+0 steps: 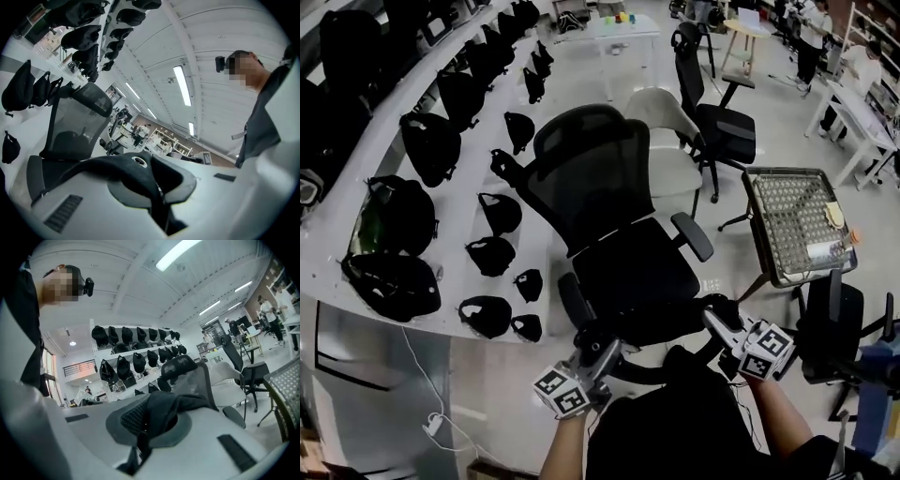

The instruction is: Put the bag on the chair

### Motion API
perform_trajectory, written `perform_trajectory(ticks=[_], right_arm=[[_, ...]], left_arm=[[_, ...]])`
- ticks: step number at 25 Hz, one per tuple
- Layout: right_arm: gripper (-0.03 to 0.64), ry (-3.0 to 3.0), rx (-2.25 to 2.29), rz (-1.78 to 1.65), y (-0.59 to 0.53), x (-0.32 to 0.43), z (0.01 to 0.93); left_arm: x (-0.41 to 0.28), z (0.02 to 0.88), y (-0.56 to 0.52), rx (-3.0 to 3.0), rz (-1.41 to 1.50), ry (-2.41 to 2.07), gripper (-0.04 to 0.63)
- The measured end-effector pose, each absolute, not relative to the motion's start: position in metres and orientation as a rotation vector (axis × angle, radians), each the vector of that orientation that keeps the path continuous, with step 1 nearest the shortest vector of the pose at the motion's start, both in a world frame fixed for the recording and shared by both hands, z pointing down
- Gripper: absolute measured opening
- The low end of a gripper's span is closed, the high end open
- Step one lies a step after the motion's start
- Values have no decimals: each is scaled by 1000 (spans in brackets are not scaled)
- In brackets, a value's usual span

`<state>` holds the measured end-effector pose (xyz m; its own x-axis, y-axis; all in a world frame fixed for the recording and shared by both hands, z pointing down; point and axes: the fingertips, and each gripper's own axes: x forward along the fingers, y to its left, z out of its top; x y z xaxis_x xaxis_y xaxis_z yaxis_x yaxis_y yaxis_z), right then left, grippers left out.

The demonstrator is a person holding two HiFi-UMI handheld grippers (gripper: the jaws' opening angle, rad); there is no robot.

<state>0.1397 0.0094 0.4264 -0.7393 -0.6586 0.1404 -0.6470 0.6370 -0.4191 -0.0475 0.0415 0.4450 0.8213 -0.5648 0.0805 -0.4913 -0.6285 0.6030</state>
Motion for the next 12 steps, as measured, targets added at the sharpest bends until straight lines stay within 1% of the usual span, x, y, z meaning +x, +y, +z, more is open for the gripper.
perform_trajectory(ticks=[12], right_arm=[[0,2951,-855,-779,-98,164,447]], left_arm=[[-18,458,-43,2220,-195,-997,25]])
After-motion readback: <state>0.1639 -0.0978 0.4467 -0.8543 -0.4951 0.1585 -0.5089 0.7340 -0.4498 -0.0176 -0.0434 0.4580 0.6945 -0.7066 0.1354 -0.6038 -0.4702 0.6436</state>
